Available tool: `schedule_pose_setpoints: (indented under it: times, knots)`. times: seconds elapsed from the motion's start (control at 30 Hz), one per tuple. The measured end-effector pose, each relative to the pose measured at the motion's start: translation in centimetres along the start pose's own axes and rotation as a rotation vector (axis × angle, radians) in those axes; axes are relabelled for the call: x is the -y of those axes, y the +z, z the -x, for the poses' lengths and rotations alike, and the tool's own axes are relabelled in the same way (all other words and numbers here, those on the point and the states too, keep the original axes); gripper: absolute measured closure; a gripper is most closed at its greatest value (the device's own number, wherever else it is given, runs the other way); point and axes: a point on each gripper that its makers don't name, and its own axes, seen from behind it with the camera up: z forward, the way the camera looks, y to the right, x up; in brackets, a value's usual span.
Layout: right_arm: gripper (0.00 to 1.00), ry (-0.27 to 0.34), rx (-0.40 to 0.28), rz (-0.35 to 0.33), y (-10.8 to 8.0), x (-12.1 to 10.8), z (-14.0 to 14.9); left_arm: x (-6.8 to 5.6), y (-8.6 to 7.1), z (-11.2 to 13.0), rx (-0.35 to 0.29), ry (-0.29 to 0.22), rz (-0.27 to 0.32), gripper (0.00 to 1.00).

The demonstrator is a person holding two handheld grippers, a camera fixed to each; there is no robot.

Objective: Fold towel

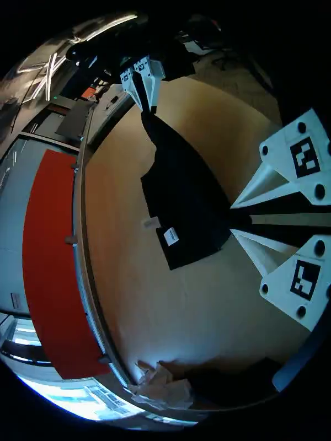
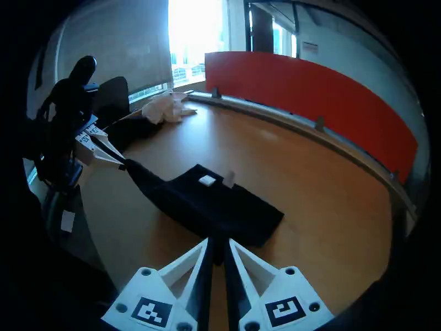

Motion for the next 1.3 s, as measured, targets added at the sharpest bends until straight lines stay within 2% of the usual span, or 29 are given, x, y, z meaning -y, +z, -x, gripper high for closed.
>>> schedule_pose_setpoints:
  times: [0.27, 0.67, 0.9, 1.3]
  knots:
    - [0.88, -0.002, 0.013, -0.02, -1.3, 0.7, -0.2, -0.6, -1.5, 0.0, 0.004, -0.026, 0.007, 0.91]
    - [0.88, -0.009, 0.031, -0.03, -0.7, 0.5, 0.0, -0.3, -0.6, -0.1, 0.011, -0.018, 0.004, 0.9]
    - [0.88, 0.009, 0.051, -0.033, 0.9, -0.4, 0.6, 0.5, 1.2, -0.3, 0.018, -0.019, 0.005, 0.91]
    - [0.88, 0.031, 0.094, -0.027, 4.5, -2.8, 1.6, 2.6, 5.6, -0.7, 0.038, -0.022, -0.005, 0.91]
